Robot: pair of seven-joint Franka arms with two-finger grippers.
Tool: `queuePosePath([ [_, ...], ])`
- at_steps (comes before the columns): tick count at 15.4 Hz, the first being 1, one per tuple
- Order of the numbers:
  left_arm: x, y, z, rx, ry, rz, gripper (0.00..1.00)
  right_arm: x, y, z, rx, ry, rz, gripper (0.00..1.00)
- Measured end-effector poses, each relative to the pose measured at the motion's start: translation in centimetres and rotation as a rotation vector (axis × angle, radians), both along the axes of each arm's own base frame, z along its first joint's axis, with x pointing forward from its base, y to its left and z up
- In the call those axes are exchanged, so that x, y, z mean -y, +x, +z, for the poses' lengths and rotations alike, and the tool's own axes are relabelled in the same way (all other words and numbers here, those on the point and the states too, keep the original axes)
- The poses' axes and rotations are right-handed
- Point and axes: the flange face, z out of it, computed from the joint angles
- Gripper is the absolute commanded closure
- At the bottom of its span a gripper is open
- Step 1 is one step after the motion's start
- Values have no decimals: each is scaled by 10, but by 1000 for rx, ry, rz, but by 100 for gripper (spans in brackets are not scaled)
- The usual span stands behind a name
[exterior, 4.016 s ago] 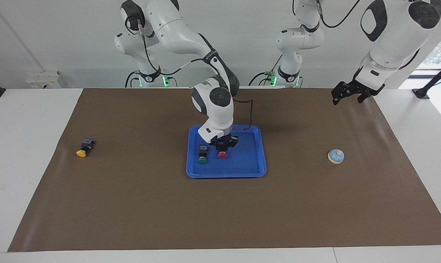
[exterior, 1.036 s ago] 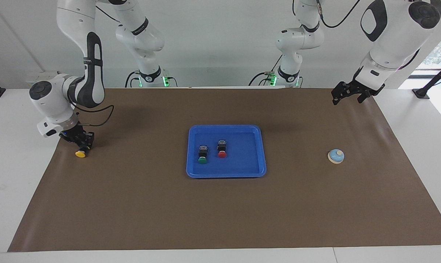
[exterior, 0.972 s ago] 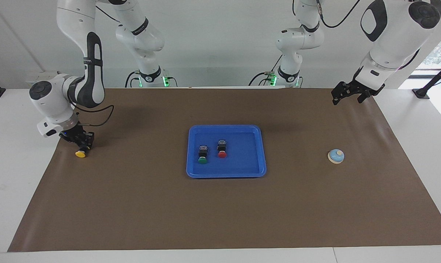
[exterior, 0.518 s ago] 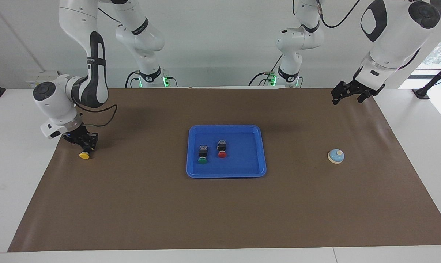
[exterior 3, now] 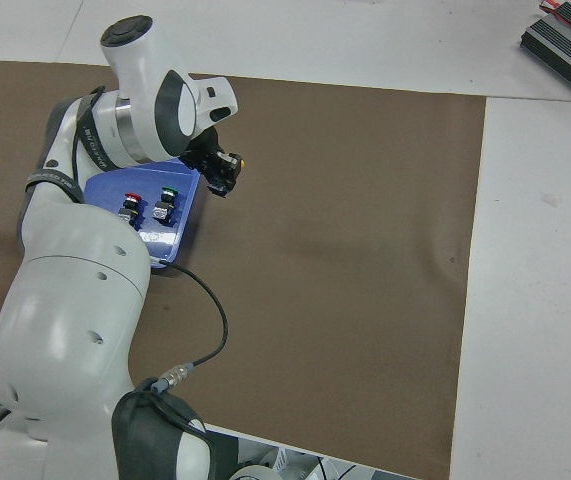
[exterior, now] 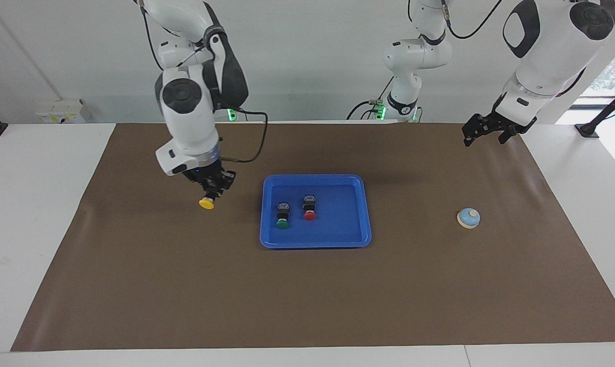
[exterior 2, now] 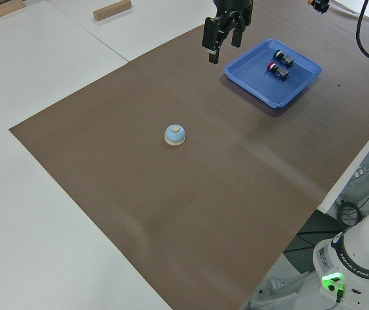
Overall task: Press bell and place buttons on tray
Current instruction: 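Carry the yellow button into the blue tray and release it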
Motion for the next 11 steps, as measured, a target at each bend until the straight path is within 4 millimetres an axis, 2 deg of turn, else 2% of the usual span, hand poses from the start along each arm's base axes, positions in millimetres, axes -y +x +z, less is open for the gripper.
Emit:
queuePosePath([
  [3, 0, 0, 0, 0, 0, 0, 0, -83, -13, 4, -2, 66, 14, 100],
  [5, 0, 0, 0, 0, 0, 0, 0, -139, -18, -6, -1, 68, -2, 100],
  [8, 0, 0, 0, 0, 0, 0, 0, -221, -24, -58, -5, 59, 1, 100],
  [9, 0, 0, 0, 0, 0, 0, 0, -241, -26, -76, 11, 69, 11, 100],
  [11, 0, 0, 0, 0, 0, 0, 0, -266, -32, -110, 23, 76, 35, 100],
])
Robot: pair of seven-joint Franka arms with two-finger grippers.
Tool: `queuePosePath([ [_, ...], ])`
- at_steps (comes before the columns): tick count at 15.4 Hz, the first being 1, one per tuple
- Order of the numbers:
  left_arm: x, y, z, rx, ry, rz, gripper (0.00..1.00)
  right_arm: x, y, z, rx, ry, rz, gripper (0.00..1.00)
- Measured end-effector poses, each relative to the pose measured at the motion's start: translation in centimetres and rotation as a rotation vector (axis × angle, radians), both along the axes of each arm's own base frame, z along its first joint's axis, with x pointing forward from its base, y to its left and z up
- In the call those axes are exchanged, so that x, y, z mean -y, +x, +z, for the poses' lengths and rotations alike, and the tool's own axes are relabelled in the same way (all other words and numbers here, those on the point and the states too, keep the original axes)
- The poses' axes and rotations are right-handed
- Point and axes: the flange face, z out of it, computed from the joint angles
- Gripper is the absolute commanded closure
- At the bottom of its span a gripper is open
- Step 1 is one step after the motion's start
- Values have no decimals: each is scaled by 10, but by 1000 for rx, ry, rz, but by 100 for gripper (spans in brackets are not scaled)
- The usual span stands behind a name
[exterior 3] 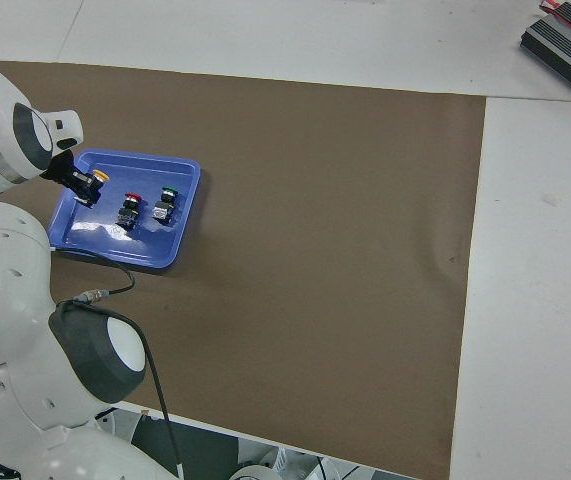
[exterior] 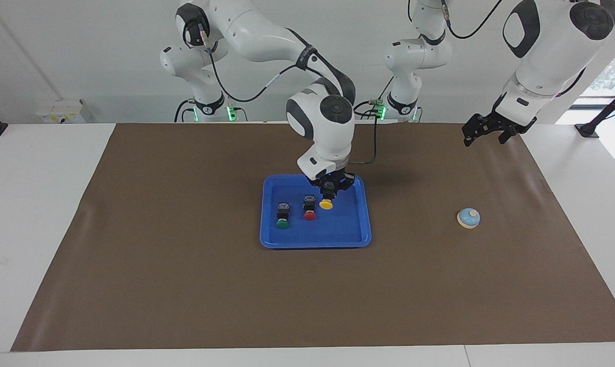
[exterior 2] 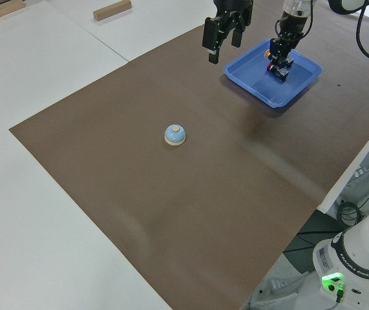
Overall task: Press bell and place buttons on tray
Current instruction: 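Carry the yellow button into the blue tray and release it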
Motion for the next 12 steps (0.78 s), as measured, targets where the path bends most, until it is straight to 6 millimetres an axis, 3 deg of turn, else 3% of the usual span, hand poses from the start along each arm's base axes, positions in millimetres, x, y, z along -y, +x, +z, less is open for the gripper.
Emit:
queuePosePath([
  [3, 0, 0, 0, 0, 0, 0, 0, -17, -8, -29, 15, 10, 22, 100],
  [6, 0, 0, 0, 0, 0, 0, 0, -19, -11, -41, 21, 13, 25, 100],
  [7, 0, 0, 0, 0, 0, 0, 0, -20, -12, -43, 22, 14, 27, 93],
  [8, 0, 0, 0, 0, 0, 0, 0, -20, -13, -44, 22, 14, 29, 37],
  [9, 0, 0, 0, 0, 0, 0, 0, -21, -14, -44, 22, 14, 30, 0],
  [12, 0, 0, 0, 0, 0, 0, 0, -19, -12, -40, 28, 15, 26, 0],
])
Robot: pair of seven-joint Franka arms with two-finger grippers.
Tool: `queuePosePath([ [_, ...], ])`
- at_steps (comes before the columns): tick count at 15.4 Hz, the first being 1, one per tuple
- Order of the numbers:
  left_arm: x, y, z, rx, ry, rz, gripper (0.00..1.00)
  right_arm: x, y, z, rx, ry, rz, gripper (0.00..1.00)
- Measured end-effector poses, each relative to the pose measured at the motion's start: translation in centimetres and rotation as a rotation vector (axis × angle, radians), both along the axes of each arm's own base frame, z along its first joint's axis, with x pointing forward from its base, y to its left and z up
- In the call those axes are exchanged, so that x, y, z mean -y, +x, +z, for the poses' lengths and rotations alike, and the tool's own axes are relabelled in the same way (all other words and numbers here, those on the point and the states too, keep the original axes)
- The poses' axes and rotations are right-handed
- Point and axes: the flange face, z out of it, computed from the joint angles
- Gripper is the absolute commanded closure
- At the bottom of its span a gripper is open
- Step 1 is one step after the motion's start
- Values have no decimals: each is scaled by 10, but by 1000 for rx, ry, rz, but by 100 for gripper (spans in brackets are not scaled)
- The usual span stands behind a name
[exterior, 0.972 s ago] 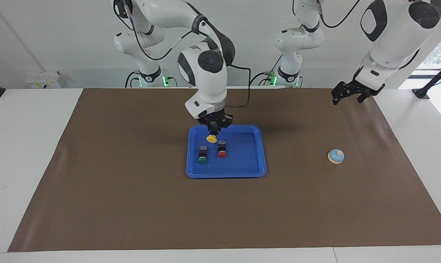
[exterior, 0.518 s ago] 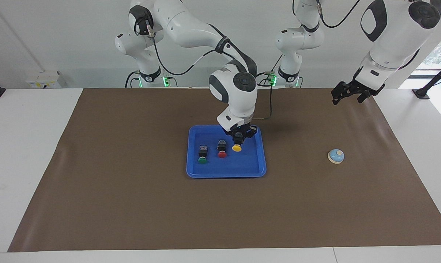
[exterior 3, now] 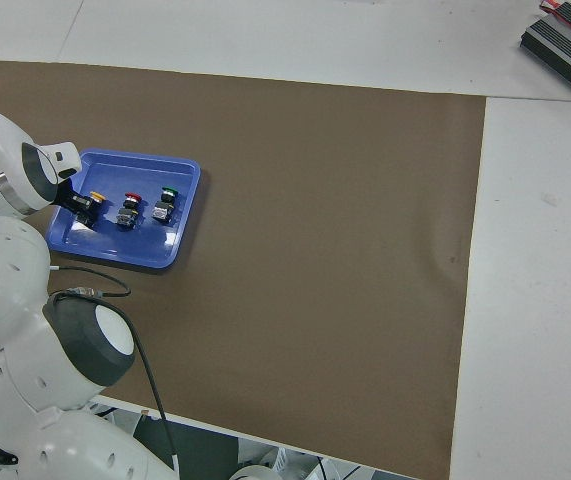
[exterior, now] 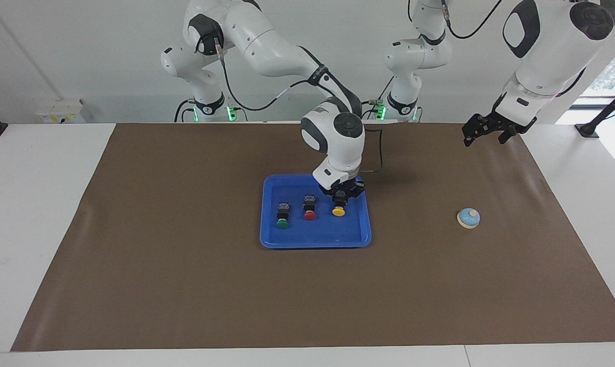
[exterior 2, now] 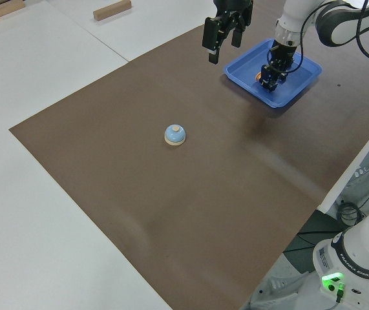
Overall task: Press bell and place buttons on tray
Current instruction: 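Carry the yellow button into the blue tray and release it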
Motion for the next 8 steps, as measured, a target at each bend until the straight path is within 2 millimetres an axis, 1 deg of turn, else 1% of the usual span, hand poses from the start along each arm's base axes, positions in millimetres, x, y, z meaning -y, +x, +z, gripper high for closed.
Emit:
queuePosePath([
  [1, 0, 0, 0, 0, 0, 0, 0, 5, 4, 5, 5, -2, -11, 0],
  [2, 0, 0, 0, 0, 0, 0, 0, 17, 12, 17, 6, -8, -31, 0],
  [3, 0, 0, 0, 0, 0, 0, 0, 34, 24, 33, 6, -11, -60, 0],
  [4, 0, 0, 0, 0, 0, 0, 0, 59, 38, 54, 5, -11, -99, 0],
  [5, 0, 0, 0, 0, 0, 0, 0, 90, 53, 78, 2, -12, -144, 0],
  [7, 0, 0, 0, 0, 0, 0, 0, 168, 78, 126, -11, -15, -192, 0],
  [8, 0, 0, 0, 0, 0, 0, 0, 206, 86, 145, -24, -19, -186, 0],
])
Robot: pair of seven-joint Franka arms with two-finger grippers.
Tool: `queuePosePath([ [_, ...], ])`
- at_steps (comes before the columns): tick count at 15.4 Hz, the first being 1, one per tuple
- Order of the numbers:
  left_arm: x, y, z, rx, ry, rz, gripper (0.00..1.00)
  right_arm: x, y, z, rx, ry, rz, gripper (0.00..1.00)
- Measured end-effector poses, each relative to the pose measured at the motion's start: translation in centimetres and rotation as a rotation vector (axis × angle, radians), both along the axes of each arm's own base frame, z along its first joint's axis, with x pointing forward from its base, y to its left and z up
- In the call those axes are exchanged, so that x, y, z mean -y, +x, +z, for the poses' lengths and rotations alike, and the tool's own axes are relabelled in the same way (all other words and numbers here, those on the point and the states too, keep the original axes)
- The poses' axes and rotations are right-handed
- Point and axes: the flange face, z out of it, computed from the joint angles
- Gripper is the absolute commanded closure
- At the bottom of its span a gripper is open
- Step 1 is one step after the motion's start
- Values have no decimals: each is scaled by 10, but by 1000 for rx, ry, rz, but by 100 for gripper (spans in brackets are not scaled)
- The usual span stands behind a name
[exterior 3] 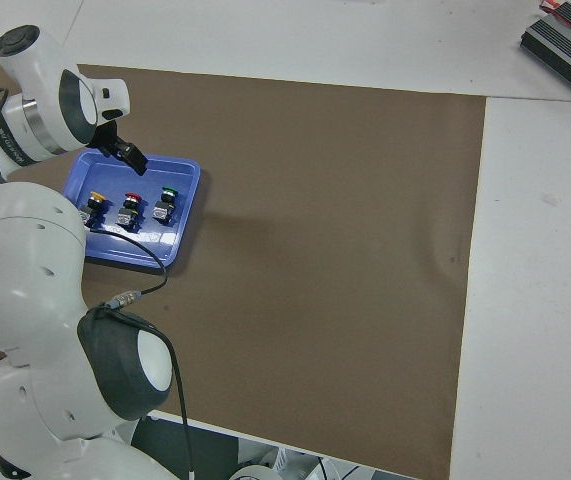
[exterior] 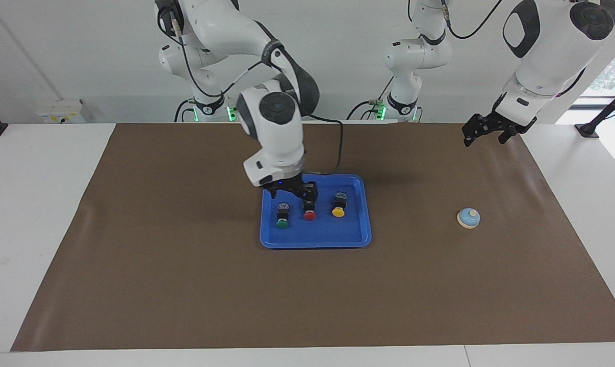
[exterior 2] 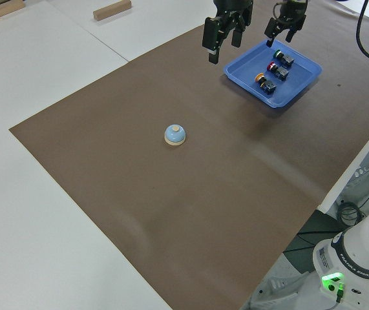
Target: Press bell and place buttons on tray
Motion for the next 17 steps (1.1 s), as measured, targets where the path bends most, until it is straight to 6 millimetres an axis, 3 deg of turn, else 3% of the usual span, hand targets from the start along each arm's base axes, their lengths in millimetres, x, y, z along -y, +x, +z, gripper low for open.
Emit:
queuePosePath([
  [3, 0, 0, 0, 0, 0, 0, 0, 86, 11, 32, -29, 3, 64, 0],
  [7, 0, 0, 0, 0, 0, 0, 0, 164, 18, 43, -59, 15, 179, 0],
  [10, 0, 0, 0, 0, 0, 0, 0, 223, 10, 66, -73, 31, 240, 0],
  [13, 0, 0, 0, 0, 0, 0, 0, 269, -15, 108, -68, 45, 282, 0],
  [17, 0, 0, 0, 0, 0, 0, 0, 297, -57, 153, -59, 48, 283, 0],
])
